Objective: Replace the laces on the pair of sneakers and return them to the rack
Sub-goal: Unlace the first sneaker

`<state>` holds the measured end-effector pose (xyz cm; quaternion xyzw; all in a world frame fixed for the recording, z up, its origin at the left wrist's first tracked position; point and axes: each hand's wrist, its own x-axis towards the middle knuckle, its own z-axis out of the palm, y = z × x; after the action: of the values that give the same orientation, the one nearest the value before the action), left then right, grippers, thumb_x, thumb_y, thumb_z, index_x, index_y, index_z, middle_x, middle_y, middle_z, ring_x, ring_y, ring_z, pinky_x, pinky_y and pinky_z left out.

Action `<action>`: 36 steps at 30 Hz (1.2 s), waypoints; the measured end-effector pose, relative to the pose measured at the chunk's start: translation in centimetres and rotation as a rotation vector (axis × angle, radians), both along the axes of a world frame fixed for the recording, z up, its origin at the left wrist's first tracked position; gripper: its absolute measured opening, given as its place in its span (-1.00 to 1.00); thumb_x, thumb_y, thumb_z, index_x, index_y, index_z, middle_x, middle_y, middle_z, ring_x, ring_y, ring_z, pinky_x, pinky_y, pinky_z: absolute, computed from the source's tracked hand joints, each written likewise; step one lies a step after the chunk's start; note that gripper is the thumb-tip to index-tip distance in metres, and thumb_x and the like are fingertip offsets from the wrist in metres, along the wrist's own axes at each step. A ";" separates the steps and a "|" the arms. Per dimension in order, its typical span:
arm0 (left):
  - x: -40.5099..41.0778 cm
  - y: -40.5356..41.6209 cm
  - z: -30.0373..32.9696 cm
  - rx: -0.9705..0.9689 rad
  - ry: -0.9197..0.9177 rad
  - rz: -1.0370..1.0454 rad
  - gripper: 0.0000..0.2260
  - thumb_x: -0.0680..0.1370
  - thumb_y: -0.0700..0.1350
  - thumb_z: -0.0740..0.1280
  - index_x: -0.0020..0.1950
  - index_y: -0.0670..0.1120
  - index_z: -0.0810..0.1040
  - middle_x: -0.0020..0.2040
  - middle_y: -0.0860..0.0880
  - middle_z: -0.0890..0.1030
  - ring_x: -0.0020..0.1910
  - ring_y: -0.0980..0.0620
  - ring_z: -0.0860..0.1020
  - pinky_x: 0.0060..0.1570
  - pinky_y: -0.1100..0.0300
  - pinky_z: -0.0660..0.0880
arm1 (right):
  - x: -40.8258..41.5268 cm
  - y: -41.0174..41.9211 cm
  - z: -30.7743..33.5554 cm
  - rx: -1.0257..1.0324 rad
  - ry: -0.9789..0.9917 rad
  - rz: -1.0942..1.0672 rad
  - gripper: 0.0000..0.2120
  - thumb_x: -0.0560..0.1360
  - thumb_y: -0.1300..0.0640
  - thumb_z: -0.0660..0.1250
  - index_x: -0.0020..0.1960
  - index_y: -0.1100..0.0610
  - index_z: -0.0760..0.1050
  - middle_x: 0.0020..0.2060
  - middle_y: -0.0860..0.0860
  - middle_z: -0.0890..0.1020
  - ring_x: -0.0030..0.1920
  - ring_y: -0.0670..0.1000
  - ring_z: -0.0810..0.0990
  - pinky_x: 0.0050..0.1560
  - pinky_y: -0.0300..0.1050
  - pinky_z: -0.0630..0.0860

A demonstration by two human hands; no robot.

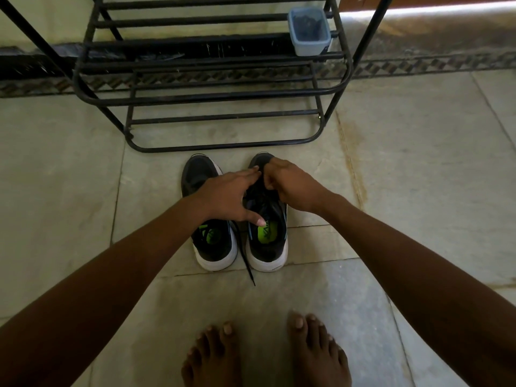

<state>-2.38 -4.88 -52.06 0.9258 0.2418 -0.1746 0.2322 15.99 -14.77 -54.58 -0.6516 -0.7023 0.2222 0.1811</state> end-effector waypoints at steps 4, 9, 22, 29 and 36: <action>0.1 -0.3 0.0 0.007 -0.001 0.003 0.14 0.27 0.50 0.46 0.68 0.08 0.05 0.68 0.08 0.05 0.60 -0.04 0.22 0.49 -0.14 0.34 | -0.1 -0.8 -0.8 0.045 0.046 -0.017 -0.87 0.42 0.39 0.29 -0.14 0.18 0.44 -0.22 0.04 0.49 -0.18 0.02 0.39 -0.18 -0.14 0.28; 0.1 -0.3 0.1 0.020 -0.021 -0.008 0.06 0.24 0.54 0.44 0.62 0.16 0.17 0.64 0.09 0.21 0.52 -0.06 0.37 0.36 -0.17 0.47 | 0.7 -0.3 0.4 -0.061 0.188 0.044 -0.79 0.44 0.40 0.36 -0.02 0.16 0.47 -0.18 0.03 0.59 -0.16 -0.04 0.53 -0.16 -0.32 0.41; 1.4 -1.3 2.0 0.263 0.164 -0.097 0.10 0.27 0.56 0.39 0.65 0.06 0.13 0.67 0.09 0.10 0.46 -0.11 0.43 0.16 -0.14 0.48 | 2.8 -0.5 1.9 -0.263 0.499 0.026 -0.78 0.45 0.54 0.24 0.01 0.31 0.44 -0.12 0.30 0.55 -0.16 0.06 0.57 -0.08 -0.06 0.58; 1.3 -1.5 1.8 0.228 0.155 -0.088 0.12 0.27 0.56 0.40 0.66 0.04 0.11 0.68 0.07 0.07 0.56 -0.06 0.30 0.26 -0.16 0.46 | 2.6 -0.7 1.4 -0.200 0.179 0.059 -0.68 0.44 0.45 0.26 0.04 0.14 0.61 -0.12 0.07 0.65 -0.10 0.01 0.60 -0.03 -0.05 0.55; 1.2 -1.5 1.7 0.248 0.154 -0.096 0.10 0.29 0.55 0.39 0.66 0.01 0.13 0.68 0.03 0.09 0.58 -0.04 0.22 0.33 -0.14 0.46 | 1.5 -0.7 1.7 -0.116 -0.026 0.089 -0.81 0.39 0.40 0.24 -0.09 0.20 0.54 -0.18 0.11 0.56 -0.16 0.09 0.49 -0.16 0.00 0.43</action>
<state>-1.13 -6.33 -50.40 0.9418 0.2341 -0.2246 0.0884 17.47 -15.47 -52.84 -0.6321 -0.7187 0.2619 0.1236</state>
